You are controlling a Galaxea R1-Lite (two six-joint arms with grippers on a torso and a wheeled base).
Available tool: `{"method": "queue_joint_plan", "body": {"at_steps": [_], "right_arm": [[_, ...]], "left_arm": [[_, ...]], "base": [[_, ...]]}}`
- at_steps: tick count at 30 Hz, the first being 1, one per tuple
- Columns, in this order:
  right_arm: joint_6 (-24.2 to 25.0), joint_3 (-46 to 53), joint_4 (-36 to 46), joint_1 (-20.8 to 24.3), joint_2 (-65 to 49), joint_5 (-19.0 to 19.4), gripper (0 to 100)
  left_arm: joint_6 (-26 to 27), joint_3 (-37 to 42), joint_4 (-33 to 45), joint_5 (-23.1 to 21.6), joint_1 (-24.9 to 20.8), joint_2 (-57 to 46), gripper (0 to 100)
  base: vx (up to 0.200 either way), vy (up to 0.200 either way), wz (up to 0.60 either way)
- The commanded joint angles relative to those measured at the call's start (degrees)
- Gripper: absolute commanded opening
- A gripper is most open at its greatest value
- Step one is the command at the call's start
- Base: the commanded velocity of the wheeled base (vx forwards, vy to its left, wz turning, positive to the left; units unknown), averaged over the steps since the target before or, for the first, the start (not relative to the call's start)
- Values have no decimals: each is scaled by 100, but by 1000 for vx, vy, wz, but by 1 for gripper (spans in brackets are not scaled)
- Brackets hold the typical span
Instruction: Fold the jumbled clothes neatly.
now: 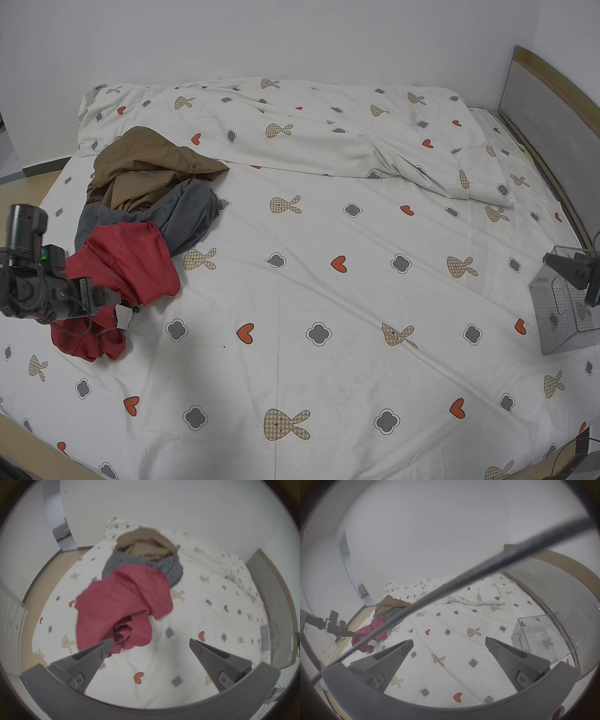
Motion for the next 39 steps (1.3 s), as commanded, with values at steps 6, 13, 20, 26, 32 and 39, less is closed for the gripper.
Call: {"method": "queue_joint_plan", "body": {"at_steps": [6, 13, 20, 26, 32, 39], "right_arm": [[6, 255, -298, 171, 634, 3, 100], [6, 238, -298, 180, 581, 12, 100], [6, 238, -298, 180, 581, 12, 100], [-3, 246, -298, 198, 581, 12, 100], [6, 255, -298, 268, 599, 12, 100], [6, 290, -272, 514, 625, -14, 100]], "left_arm": [[396, -358, -651, 243, 30, 1863, 100], [554, -745, -695, 401, 21, 2100, 100], [563, -754, -686, 462, -23, 2003, 0], [545, -657, -616, 453, -181, 1397, 0], [484, -842, -36, 453, -955, 219, 0], [-202, -2617, 1581, 453, -2897, -651, 0]], "base": [[0, 0, 0], [0, 0, 0], [0, 0, 0], [0, 0, 0], [0, 0, 0], [0, 0, 0]]}}
